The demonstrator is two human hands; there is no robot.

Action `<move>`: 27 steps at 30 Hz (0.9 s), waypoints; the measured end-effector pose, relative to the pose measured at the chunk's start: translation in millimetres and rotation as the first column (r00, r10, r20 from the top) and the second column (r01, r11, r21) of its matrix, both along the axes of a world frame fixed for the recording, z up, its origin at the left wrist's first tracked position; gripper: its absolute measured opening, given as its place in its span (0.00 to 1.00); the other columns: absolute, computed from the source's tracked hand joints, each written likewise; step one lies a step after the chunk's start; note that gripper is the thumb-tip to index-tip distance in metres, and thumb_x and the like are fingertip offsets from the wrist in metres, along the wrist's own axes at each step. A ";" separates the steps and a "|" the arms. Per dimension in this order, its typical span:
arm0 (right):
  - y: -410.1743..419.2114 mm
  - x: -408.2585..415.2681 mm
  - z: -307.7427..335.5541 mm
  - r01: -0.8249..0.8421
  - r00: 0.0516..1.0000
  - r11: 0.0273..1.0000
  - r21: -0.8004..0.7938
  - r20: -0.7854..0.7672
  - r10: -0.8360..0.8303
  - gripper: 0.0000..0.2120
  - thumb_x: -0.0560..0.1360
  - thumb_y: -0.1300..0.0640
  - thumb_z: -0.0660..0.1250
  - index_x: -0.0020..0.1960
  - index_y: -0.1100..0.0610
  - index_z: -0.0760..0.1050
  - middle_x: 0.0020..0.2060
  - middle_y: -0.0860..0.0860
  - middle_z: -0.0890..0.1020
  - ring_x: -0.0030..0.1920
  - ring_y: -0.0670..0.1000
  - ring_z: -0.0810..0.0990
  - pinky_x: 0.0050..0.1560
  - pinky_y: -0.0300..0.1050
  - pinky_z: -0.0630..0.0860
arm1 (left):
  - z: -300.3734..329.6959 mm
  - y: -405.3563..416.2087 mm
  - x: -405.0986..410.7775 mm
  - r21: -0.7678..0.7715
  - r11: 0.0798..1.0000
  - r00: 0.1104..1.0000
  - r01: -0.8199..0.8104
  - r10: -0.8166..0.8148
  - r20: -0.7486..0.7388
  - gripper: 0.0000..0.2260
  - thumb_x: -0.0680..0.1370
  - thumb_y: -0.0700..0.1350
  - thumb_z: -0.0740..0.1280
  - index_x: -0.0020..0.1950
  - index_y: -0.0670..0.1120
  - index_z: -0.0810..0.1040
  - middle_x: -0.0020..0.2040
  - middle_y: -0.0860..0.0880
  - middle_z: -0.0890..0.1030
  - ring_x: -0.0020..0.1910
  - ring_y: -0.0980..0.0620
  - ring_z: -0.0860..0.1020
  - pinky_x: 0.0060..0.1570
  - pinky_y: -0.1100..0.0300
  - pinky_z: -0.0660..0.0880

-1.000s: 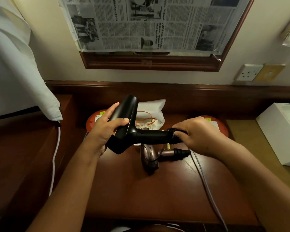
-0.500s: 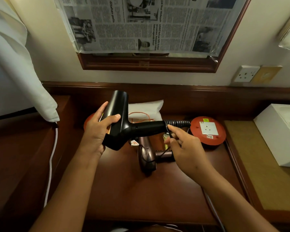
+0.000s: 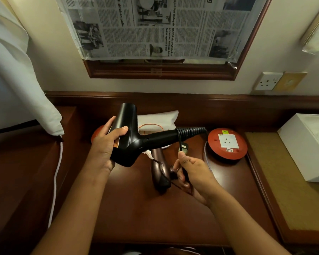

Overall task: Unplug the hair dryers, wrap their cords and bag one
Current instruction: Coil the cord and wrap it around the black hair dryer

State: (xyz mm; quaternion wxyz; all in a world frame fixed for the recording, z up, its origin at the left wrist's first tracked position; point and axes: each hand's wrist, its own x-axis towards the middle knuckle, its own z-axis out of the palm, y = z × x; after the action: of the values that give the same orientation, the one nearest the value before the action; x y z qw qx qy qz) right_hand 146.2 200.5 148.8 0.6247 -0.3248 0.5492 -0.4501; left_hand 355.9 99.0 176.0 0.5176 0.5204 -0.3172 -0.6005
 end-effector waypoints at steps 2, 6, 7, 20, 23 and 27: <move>-2.3 -1.7 -5.4 -0.034 0.998 0.999 0.030 0.061 0.032 0.20 0.78 0.44 0.58 0.41 0.60 0.74 0.23 0.51 0.65 0.21 0.47 0.59 0.22 0.37 0.54 | -1.5 0.4 1.1 0.008 1.000 1.000 0.003 -0.003 -0.003 0.28 0.72 0.38 0.70 0.70 0.54 0.72 0.59 0.47 0.79 0.50 0.49 0.81 0.44 0.58 0.77; -5.9 -0.1 -12.7 -0.078 0.979 0.997 -0.012 0.186 0.079 0.20 0.77 0.42 0.58 0.41 0.58 0.75 0.24 0.50 0.62 0.21 0.46 0.57 0.21 0.35 0.54 | -4.5 2.0 -0.7 0.020 1.000 0.999 -0.003 0.004 -0.043 0.27 0.72 0.39 0.70 0.70 0.54 0.72 0.58 0.47 0.79 0.51 0.50 0.81 0.40 0.59 0.78; -6.1 0.9 -13.9 -0.083 0.976 0.996 -0.018 0.199 0.085 0.20 0.77 0.42 0.57 0.42 0.59 0.75 0.24 0.51 0.61 0.21 0.46 0.57 0.21 0.35 0.55 | -5.3 1.8 -0.3 0.026 1.000 0.999 -0.005 0.006 -0.048 0.27 0.72 0.39 0.70 0.70 0.54 0.72 0.59 0.47 0.79 0.51 0.50 0.81 0.39 0.60 0.78; -23.3 -16.4 -36.4 -0.013 1.000 0.988 -0.156 0.023 0.017 0.12 0.80 0.59 0.58 0.46 0.62 0.78 0.28 0.50 0.67 0.29 0.48 0.63 0.30 0.41 0.61 | -11.1 -3.8 13.4 0.028 0.992 0.988 0.126 -0.123 -0.093 0.25 0.72 0.40 0.68 0.69 0.52 0.73 0.57 0.45 0.80 0.48 0.51 0.82 0.37 0.61 0.79; -29.6 -20.8 -32.7 -0.048 0.991 0.989 -0.140 -0.127 0.031 0.14 0.80 0.55 0.59 0.42 0.62 0.76 0.26 0.50 0.65 0.26 0.48 0.60 0.25 0.39 0.58 | -12.0 -1.8 16.0 0.040 0.987 0.983 0.153 -0.148 -0.106 0.26 0.72 0.40 0.69 0.69 0.52 0.72 0.58 0.44 0.80 0.47 0.49 0.82 0.36 0.61 0.79; -37.8 -22.7 -27.2 -0.103 0.945 0.990 -0.096 -0.321 0.067 0.24 0.75 0.42 0.62 0.39 0.64 0.75 0.23 0.50 0.65 0.22 0.46 0.60 0.24 0.37 0.57 | -8.3 -1.7 22.1 0.026 0.970 0.966 0.243 -0.240 -0.094 0.24 0.70 0.43 0.70 0.65 0.54 0.76 0.60 0.43 0.80 0.51 0.46 0.81 0.44 0.57 0.80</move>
State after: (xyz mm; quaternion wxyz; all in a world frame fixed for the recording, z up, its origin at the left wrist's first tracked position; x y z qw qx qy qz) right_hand 123.5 162.7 121.6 0.5282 -0.4505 0.6019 -0.3947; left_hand 377.9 97.3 167.7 0.4447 0.4599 -0.3430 -0.6879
